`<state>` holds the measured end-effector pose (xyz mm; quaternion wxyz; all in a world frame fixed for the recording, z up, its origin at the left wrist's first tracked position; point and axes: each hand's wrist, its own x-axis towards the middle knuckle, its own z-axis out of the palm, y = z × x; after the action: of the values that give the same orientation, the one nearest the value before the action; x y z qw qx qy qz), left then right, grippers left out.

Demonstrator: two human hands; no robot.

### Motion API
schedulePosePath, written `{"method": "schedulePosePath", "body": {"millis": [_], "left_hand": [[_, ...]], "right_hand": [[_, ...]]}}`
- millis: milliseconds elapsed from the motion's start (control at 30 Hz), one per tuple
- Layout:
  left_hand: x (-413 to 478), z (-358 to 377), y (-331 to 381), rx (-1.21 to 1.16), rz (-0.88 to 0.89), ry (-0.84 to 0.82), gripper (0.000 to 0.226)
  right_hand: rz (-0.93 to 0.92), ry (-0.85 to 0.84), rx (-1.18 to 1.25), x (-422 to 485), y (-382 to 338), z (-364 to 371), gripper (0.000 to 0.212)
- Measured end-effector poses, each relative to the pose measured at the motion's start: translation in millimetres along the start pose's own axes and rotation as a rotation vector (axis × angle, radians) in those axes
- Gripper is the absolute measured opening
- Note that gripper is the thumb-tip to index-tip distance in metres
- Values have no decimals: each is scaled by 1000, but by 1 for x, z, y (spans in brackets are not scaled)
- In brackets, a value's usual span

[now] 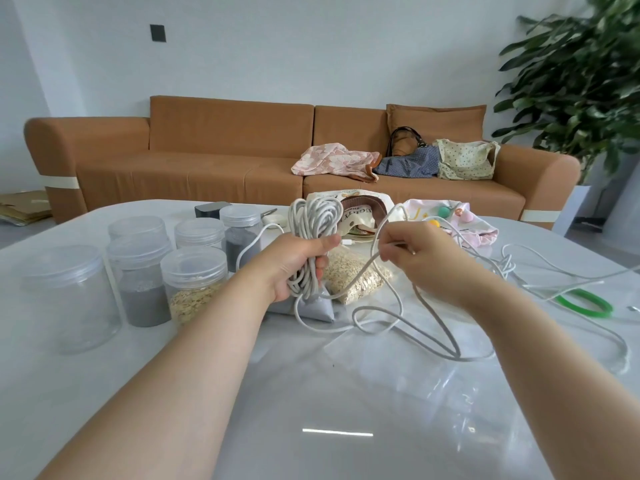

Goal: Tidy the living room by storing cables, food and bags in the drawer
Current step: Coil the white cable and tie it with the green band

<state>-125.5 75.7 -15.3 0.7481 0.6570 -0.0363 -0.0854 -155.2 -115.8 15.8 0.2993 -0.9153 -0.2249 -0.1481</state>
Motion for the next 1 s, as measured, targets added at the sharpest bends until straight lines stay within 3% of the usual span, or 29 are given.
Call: {"method": "schedulePosePath", "body": {"millis": [100, 267, 367, 467, 533, 667, 800, 1000], "left_hand": [[-5, 0, 2, 28, -35, -127, 29], [-11, 8, 0, 205, -46, -235, 23], [-12, 12, -1, 300, -77, -267, 44], [-13, 16, 0, 419, -86, -251, 27], [-14, 20, 0, 530, -93, -239, 31], [-13, 25, -1, 744, -130, -256, 35], [-12, 25, -1, 702, -146, -272, 25], [-15, 22, -4, 665, -136, -380, 12]], "right_hand": [[-18, 36, 2, 1, 0, -2, 26], [-37, 202, 39, 2, -2, 5, 15], [-32, 309, 21, 2, -3, 5, 22], [-55, 404, -73, -2, -8, 5, 33], [-98, 447, -155, -4, -11, 6, 40], [-96, 439, -221, -4, -17, 9, 37], [-23, 418, -95, -2, -14, 8, 28], [116, 391, -27, 2, -9, 9, 37]]}}
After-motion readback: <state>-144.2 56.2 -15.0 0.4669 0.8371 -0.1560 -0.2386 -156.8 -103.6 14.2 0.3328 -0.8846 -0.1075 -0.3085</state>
